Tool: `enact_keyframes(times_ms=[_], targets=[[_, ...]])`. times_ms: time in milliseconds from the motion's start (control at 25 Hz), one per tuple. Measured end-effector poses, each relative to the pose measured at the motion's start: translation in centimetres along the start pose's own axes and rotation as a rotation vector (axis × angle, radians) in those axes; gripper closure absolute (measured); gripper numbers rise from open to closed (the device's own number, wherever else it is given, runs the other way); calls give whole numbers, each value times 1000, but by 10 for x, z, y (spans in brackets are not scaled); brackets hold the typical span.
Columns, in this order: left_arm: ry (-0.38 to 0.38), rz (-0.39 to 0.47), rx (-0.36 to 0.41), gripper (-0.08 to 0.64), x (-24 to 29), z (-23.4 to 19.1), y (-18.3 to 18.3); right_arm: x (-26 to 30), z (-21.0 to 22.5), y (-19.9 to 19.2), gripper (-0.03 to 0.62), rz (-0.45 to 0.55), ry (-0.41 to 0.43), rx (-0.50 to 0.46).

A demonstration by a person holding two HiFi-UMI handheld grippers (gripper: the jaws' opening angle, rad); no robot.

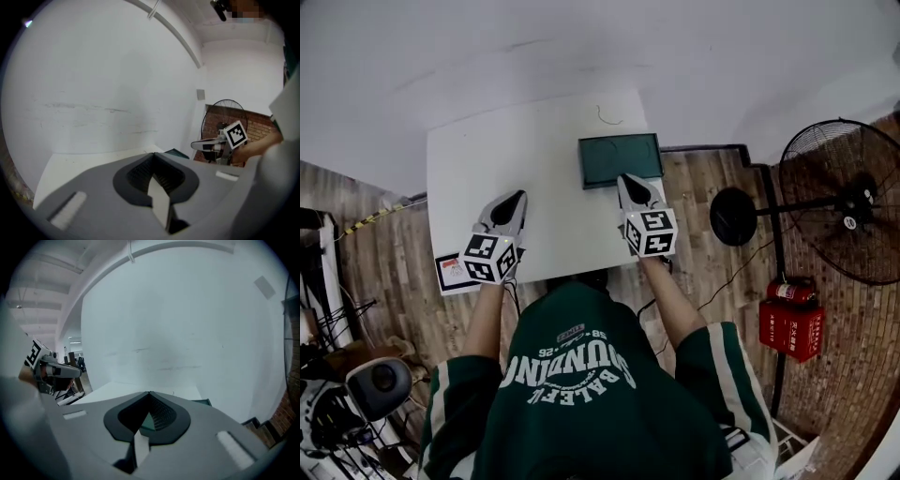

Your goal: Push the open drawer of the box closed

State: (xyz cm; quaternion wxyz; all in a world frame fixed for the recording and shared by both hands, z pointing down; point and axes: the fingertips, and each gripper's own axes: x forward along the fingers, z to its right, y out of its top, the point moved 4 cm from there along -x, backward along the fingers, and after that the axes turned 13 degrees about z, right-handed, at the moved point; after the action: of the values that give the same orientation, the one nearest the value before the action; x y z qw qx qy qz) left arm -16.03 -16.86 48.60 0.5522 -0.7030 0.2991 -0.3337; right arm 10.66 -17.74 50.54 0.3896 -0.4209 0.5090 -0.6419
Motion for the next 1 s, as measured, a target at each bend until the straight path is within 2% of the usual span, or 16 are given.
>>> enact_keyframes(times_ms=[200, 400, 1000], targets=[[-1, 41, 22, 508, -1, -2, 19, -3, -20, 47, 591, 108, 58, -43], [-2, 73, 31, 508, 2, -4, 29, -4, -26, 74, 591, 174, 81, -65], [-6, 88, 23, 508, 12, 3, 31, -8, -19, 69, 591, 171, 71, -36]])
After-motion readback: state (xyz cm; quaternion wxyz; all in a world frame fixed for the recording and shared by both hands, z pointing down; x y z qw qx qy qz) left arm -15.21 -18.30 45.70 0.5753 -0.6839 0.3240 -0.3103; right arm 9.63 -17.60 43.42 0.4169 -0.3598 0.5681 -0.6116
